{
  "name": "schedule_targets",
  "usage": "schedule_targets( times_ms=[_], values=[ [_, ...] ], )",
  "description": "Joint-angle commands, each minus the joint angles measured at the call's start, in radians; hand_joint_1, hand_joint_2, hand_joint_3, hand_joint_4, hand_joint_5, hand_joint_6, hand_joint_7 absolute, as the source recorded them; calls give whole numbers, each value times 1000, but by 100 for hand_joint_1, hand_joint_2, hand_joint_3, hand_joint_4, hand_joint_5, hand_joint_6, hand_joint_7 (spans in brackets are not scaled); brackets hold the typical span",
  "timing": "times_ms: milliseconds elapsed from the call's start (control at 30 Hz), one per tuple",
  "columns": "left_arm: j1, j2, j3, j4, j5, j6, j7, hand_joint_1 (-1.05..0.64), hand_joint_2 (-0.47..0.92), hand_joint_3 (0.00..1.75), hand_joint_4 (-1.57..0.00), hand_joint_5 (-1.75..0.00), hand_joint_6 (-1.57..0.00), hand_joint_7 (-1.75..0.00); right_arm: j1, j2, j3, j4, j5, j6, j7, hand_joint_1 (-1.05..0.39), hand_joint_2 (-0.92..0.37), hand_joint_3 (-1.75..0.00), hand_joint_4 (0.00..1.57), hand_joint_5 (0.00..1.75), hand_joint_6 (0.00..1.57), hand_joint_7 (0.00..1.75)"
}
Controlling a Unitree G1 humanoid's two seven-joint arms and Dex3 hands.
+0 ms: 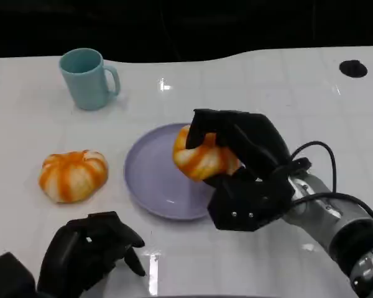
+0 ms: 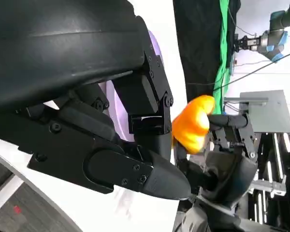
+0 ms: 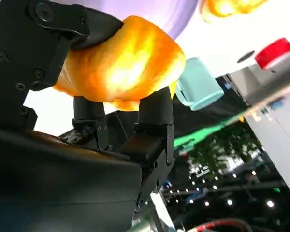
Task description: Grasp the bread from the table and place it into the plate.
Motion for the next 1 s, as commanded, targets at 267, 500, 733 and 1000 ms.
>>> schedule_targets(
  times_ms=[267, 500, 733, 1000],
  values=[
    [18, 5, -4, -32, 5, 14, 10, -93, 92, 9, -110, -121, -116, -73, -87, 8, 41, 74, 5, 106, 171, -37, -76, -41, 39, 53, 55, 9],
    [17, 4, 0, -29, 2, 12, 9, -93, 92, 9, -110, -120, -117, -72, -99, -23, 82, 27, -5, 137, 292, -62, -92, -22, 2, 42, 26, 0],
    [18, 4, -1, -34, 4, 13, 11, -92, 92, 10, -110, -119, -117, -71, -75, -51, 70, -52, 16, 147, 368, -71, -92, -30, 0, 37, 21, 0],
    [18, 1, -1, -33, 6, 10, 13, -92, 92, 9, -111, -119, -118, -71, 39, -134, 25, -254, 95, 89, 442, -69, -92, -29, 1, 40, 22, 1]
  ],
)
